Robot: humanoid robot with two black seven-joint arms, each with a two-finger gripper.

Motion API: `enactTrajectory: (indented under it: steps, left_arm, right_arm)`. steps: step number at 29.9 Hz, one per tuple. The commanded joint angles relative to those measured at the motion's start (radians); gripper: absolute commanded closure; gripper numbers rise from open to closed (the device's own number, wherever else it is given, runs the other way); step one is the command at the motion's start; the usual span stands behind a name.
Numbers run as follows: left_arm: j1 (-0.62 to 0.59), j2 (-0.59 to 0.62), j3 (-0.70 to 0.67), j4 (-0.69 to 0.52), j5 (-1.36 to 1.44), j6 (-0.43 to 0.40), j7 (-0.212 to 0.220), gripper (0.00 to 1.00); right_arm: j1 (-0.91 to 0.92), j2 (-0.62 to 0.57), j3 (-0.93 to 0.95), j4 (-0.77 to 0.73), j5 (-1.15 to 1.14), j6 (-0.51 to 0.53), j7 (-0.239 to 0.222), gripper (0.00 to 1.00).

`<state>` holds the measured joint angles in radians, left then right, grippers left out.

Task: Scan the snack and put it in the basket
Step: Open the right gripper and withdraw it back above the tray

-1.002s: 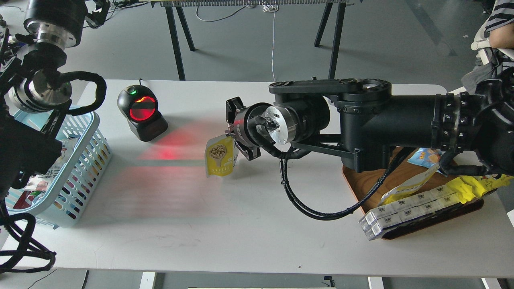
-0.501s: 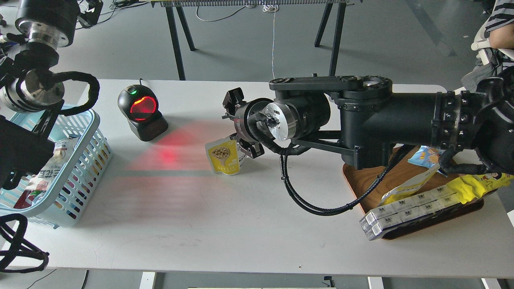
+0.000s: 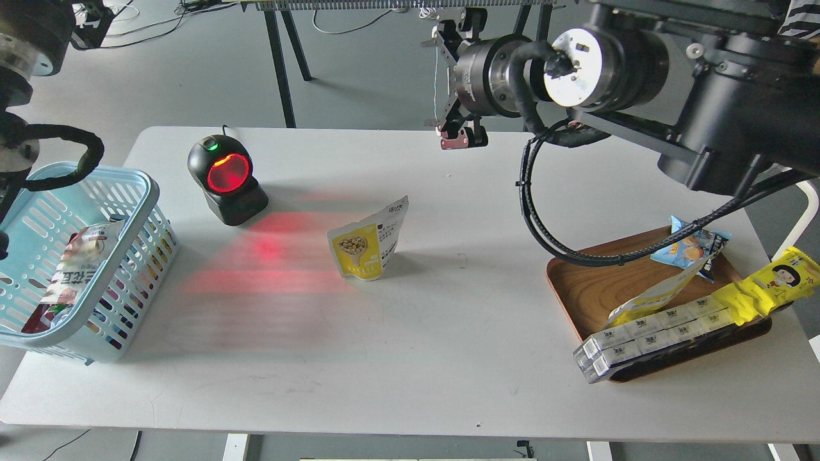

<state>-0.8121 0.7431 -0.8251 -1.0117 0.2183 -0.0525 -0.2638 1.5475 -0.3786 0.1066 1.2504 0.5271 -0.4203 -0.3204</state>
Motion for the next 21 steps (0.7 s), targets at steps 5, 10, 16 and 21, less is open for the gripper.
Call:
enactTrajectory:
  steps: [5,10,16,21]
  left_arm:
    - [-0.055,0.295,0.237,-0.148,0.144,-0.044,-0.002,0.0]
    - [-0.053,0.545,0.311,-0.371,0.362,-0.052,0.0,0.0]
    - [-0.048,0.824,0.322,-0.603,0.527,-0.067,-0.005,0.0]
    - [-0.052,0.961,0.323,-0.759,0.588,-0.076,-0.011,0.0]
  right_arm:
    - [-0.234,-0.154,0.29,-0.12,-0.042,0.251,0.003,0.0]
    - [-0.447,-0.155,0.503,-0.305,-0.042,0.519,0.029,0.0]
    - [-0.72,-0.141,0.749,-0.427,-0.035,0.828,0.055,0.0]
    - [-0.871,-0.109,0.87,-0.427,-0.035,0.909,0.063,0.0]
